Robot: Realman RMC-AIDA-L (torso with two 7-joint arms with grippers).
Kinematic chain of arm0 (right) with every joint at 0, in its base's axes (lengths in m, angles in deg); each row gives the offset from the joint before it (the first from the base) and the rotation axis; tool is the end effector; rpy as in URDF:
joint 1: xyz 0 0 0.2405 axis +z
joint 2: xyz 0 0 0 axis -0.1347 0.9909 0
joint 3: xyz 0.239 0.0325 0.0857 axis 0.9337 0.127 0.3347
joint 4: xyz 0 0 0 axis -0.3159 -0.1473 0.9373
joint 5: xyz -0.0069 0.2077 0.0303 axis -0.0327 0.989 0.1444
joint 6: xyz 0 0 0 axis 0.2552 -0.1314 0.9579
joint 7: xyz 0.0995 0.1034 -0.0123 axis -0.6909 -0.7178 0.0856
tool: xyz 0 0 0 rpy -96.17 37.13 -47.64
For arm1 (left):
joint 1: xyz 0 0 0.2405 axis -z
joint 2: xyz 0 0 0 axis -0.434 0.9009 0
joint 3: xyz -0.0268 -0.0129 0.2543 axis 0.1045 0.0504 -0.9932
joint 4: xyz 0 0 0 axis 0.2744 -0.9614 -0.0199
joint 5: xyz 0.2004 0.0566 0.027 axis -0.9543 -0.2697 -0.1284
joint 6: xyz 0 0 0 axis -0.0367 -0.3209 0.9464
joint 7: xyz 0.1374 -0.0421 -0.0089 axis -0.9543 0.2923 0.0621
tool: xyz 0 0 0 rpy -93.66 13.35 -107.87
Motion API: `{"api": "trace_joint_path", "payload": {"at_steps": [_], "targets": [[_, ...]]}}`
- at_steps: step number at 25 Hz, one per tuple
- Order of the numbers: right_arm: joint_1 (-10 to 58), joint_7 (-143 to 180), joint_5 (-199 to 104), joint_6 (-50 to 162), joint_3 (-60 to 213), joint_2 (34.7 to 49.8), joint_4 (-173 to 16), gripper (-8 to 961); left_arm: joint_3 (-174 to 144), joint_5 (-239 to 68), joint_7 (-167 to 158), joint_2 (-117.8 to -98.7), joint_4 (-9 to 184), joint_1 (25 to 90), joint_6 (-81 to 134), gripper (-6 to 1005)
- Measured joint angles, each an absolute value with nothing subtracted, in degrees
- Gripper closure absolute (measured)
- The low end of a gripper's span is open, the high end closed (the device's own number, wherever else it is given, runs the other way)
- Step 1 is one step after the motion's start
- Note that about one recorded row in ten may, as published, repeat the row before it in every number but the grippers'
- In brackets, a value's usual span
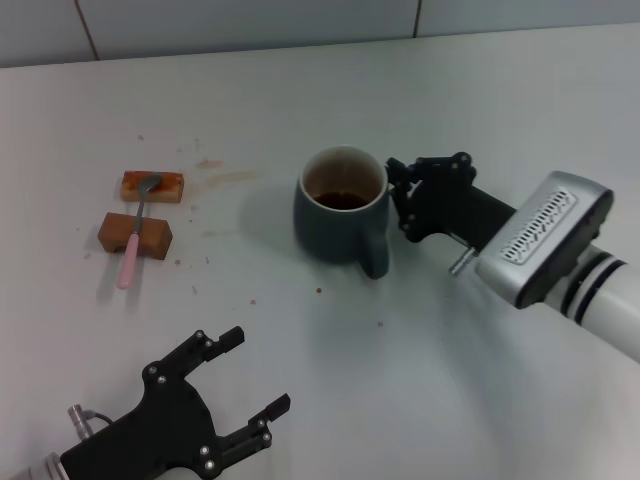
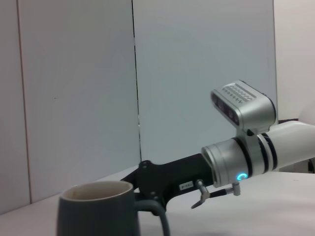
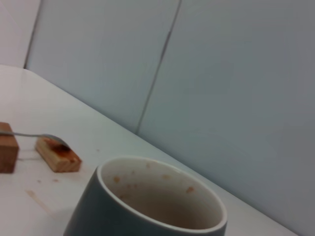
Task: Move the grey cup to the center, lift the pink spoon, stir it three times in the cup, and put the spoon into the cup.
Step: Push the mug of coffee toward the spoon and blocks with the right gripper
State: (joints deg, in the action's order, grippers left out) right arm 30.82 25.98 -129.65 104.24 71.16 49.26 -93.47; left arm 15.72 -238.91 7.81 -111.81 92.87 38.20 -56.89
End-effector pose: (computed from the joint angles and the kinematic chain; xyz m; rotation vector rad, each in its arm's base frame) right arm 0.2640 0.3392 -0.1093 -2.2340 0.1012 0.4315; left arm -0.3110 0.1702 -0.0822 -2.4213 -0.2201 -0.9173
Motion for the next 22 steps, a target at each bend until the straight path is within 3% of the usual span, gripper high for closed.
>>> {"api": "trace_joint_path", "payload": {"at_steps": [9,22], "targets": [[34.87,26.06,-129.63,102.03,71.24,49.43,-97.91,902,15.72,-238.91,7.92,-111.81,92.88,38.21,-57.01,198],[32.77,26.07,-129.27,105.06,72.02,49.40,-97.65,901,15.81,-238.91,7.56,-111.81,92.88,38.31,-57.15,199]]}}
